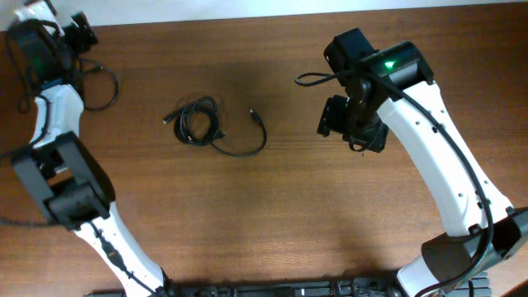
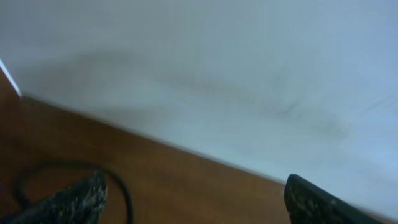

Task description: Untangle cables

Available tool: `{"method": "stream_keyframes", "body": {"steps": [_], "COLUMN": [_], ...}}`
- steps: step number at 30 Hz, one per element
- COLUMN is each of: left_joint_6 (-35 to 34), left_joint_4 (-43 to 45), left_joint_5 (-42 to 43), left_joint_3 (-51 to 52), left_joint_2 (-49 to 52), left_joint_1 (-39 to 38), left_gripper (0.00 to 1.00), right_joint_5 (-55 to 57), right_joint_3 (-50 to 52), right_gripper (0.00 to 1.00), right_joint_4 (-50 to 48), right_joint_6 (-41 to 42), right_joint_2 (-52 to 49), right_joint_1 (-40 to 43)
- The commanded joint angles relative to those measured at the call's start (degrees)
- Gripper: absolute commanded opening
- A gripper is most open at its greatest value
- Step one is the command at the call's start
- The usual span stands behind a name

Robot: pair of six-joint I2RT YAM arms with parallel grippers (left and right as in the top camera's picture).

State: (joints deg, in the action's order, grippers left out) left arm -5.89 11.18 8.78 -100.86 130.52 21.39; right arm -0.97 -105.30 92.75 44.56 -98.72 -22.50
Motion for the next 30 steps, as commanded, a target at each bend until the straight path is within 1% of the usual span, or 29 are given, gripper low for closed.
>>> {"method": "stream_keyframes", "body": {"steps": [1,2,4,5,6,7,8,9,11,13,15,17,18,19,20,21,22,23,24,25,26,27,28,29,30], "left_joint_6": [-0.5,-0.5,-0.5,-0.5,-0.5,-0.5,-0.5,-0.5,-0.5,-0.5,-0.5,-0.5,-0.5,-0.5,-0.5,-0.5,-0.5,-0.5,0.7,1.8,1.8,1.8,1.8,1.8,1.8], "left_joint_4": [0.5,0.5,-0.6,-1.4,-2.1,-3.1,-3.9,-5.3,-5.4,-3.3,-3.9,-8.6,-13.9,-15.6,-20.2,-25.9,-30.6,-38.7,-46.5,-51.7,-55.9,-58.9,-61.1,-62.9,-64.0], "left_joint_5": [-3.9,-4.1,-4.8,-7.6,-10.4,-14.6,-16.3,-16.1,-16.1,-13.9,-8.3,3.4,13.1,15.7,21.2,25.9,28.2,29.4,27.8,17.6,5.7,-0.5,-3.4,-6.0,-9.4], "left_joint_3": [0.2,0.2,0.2,0.2,0.2,0.2,0.2,0.2,0.2,0.2,0.2,0.2,0.2,0.2,0.2,0.2,0.2,0.2,0.2,0.3,0.6,0.6,0.6,0.6,0.6], "left_joint_2": [8.4,10.2,12.5,12.9,12.9,12.8,12.8,12.3,10.3,6.4,1.5,-3.1,-6.5,-8.1,-12.2,-15.6,-17.4,-19.9,-21.2,-20.9,-20.0,-18.4,-16.6,-14.6,-12.8], "left_joint_1": [0.0,0.0,0.2,0.5,0.8,1.4,2.5,3.5,3.9,3.9,3.9,3.9,3.9,3.9,3.9,3.8,3.7,3.2,2.2,0.9,0.2,0.0,0.0,0.0,0.0], "left_gripper": [0.93,0.92,0.54,0.36,0.22,0.13,0.12,0.15,0.27,0.45,0.64,0.76,0.82,0.82,0.88,0.99,0.99,0.99,0.99,0.99,0.99,0.98,0.77,0.50,0.29], "right_joint_5": [0.9,0.9,0.9,0.9,0.9,1.0,1.0,1.0,1.0,1.0,1.0,1.0,1.3,1.8,4.3,6.1,7.7,8.5,9.2,9.2,9.2,9.2,9.2,9.2,9.2], "right_joint_3": [0.2,0.2,0.2,0.2,0.2,0.2,0.2,0.2,0.2,0.2,0.2,0.2,0.2,0.2,0.2,0.2,0.2,0.2,0.2,0.2,0.2,0.2,0.2,0.2,0.2], "right_gripper": [0.73,0.73,0.73,0.73,0.73,0.73,0.73,0.73,0.73,0.73,0.73,0.73,0.73,0.74,0.74,0.75,0.81,0.87,0.91,0.92,0.93,0.93,0.93,0.93,0.93], "right_joint_4": [-0.1,-0.1,-0.2,-0.2,-0.2,-0.2,-0.2,-0.2,-0.6,-0.6,-0.6,-0.6,-0.6,-0.6,-0.6,-0.6,-0.9,-1.3,-1.7,-1.7,-1.6,-1.6,-1.7,-1.7,-1.7], "right_joint_6": [-0.4,-0.4,-0.4,-0.4,-0.4,-0.4,-0.4,-0.4,-0.4,-0.4,-0.4,-0.4,-0.5,-0.9,-0.8,-0.8,-0.8,-0.8,-0.8,-0.8,-0.8,-0.8,-0.8,-0.8,-0.8], "right_joint_2": [-0.1,-0.1,-0.1,-0.1,-0.1,-0.1,-0.1,-0.1,-0.1,-0.1,-0.1,-0.1,-0.1,-0.1,-0.1,-0.1,-0.1,-0.1,-0.1,-0.1,-0.1,-0.1,-0.1,-0.1,-0.1], "right_joint_1": [-0.4,-0.4,-0.4,-0.4,-0.4,-0.4,-0.4,-0.4,-0.4,-0.4,-0.4,-0.4,-0.4,-0.4,-0.3,-0.3,-0.2,-0.2,-0.2,-0.2,-0.3,-0.3,-0.3,-0.3,-0.3]}}
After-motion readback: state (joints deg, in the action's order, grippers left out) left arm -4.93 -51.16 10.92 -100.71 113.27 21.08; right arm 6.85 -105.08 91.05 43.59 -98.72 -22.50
